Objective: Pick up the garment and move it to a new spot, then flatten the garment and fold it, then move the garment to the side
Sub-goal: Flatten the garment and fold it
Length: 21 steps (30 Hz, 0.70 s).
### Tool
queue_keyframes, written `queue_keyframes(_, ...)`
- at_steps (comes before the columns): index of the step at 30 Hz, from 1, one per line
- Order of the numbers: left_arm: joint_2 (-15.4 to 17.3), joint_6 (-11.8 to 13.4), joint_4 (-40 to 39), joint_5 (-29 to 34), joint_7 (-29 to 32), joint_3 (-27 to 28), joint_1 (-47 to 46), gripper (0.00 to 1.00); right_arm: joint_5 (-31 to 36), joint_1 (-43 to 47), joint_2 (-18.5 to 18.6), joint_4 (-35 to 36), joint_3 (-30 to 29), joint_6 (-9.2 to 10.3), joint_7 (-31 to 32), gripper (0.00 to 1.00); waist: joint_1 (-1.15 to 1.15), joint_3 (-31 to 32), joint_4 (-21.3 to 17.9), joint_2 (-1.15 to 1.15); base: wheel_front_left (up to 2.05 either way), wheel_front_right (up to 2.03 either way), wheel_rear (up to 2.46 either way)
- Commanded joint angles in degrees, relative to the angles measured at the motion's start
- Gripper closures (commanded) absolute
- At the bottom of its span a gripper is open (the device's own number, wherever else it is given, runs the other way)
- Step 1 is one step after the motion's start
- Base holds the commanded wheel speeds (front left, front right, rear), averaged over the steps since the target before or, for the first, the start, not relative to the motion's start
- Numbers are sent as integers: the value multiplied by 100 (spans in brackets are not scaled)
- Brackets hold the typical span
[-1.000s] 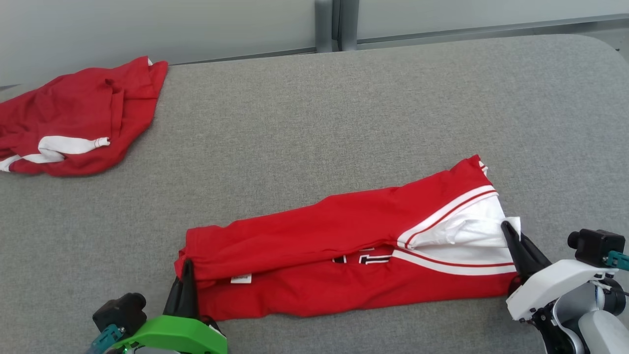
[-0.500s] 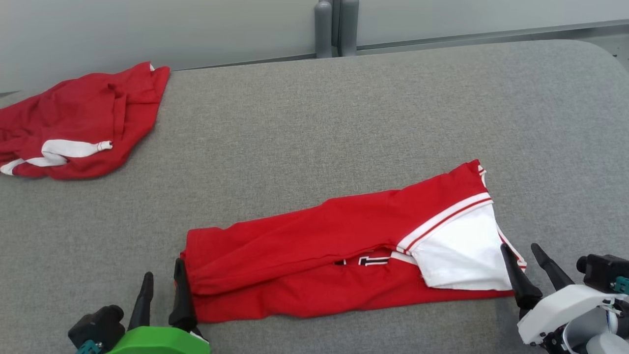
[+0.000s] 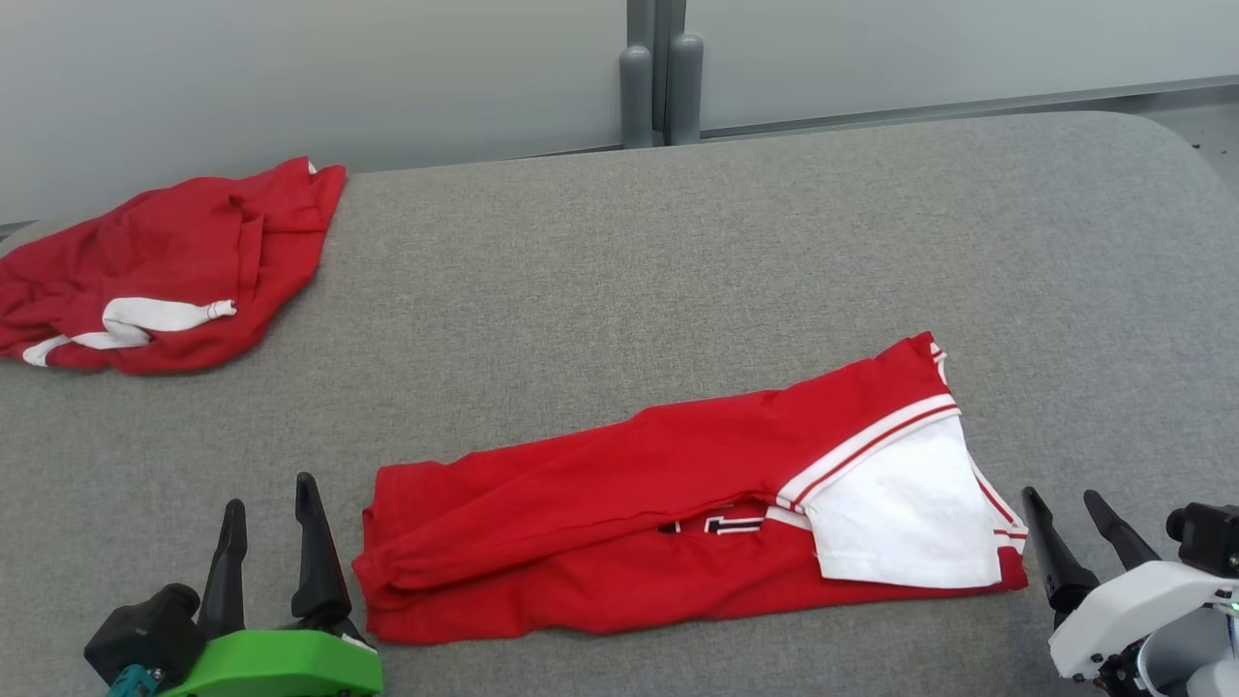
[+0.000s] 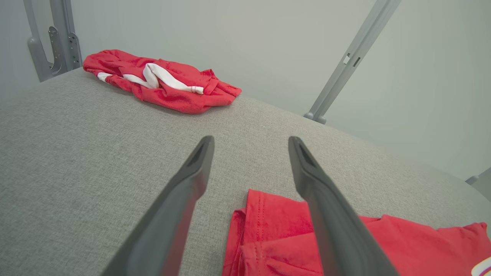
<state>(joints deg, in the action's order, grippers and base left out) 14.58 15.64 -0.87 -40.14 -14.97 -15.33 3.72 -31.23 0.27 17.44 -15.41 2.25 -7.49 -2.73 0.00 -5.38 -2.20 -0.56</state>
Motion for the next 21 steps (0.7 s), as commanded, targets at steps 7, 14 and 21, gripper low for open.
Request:
queue_keyframes(7,-79,62,-47,109,-24,4,-47,0,247,-325,-14,-178,-187,0,780,0,0,118,154,56,0,0,0)
queue_keyframes(14,-129,84,-49,243,-22,38,-52,0,263,-721,103,-328,83,0,1596,0,0,138,367,56,0,0,0)
queue_keyframes(21,-172,70,-84,316,-24,112,-96,0,220,-1180,131,-789,253,0,2177,0,0,91,618,56,0,0,0)
